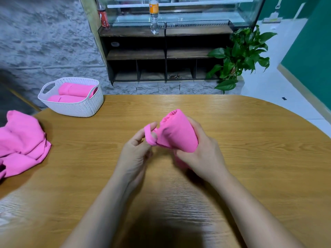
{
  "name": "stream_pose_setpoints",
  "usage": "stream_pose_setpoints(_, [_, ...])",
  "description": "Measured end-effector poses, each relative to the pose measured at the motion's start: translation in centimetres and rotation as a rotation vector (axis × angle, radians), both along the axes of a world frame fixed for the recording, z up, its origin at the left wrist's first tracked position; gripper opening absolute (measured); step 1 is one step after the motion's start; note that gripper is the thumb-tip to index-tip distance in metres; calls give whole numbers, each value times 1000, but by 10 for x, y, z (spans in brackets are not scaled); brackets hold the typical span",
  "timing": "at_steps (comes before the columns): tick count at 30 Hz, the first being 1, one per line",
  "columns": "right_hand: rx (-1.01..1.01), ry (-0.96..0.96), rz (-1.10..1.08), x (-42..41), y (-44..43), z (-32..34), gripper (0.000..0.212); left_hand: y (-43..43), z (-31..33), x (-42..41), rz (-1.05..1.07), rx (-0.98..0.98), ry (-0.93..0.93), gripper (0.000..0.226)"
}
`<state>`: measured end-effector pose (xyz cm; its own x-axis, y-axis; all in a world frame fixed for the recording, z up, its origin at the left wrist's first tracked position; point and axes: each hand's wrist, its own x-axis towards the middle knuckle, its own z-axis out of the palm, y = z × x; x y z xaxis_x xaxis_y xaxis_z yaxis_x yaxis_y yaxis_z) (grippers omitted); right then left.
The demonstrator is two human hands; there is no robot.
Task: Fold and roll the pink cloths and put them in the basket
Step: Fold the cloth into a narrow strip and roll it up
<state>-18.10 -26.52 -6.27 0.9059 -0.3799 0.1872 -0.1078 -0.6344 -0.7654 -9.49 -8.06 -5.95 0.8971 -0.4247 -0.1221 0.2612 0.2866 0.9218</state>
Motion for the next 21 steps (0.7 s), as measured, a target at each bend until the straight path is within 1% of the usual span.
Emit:
stream_pose_setpoints(2, [-100, 10, 63, -3, -1, 2, 105, 6, 5, 2, -58, 92, -57, 63])
stream_pose_setpoints(5, [-235, 63, 125, -5, -5, 7, 108, 14, 10, 9, -128, 263, -165, 66])
stream_pose_setpoints(6, [-283, 86, 148, -5, -6, 7, 108, 15, 12, 11, -138, 293, -191, 65])
stream_pose_setpoints(10, [-441, 167, 231, -7, -10, 16, 108, 16, 16, 15, -176, 332, -254, 65])
stream_pose_setpoints(14, [-623, 171, 298, -9, -7, 23, 106, 12, 25, 18, -195, 415, -329, 66])
stream_pose_setpoints(16, [-708, 158, 309, -10, -3, 23, 99, 10, 32, 17, -252, 514, -417, 64])
stream_pose_setpoints(19, [-868, 83, 318, -13, 3, 21, 77, 6, 41, 13, -392, 750, -673, 69])
stream_pose_setpoints(21, [-886, 98, 350, -14, 2, 25, 65, 3, 41, 12, -449, 822, -773, 73])
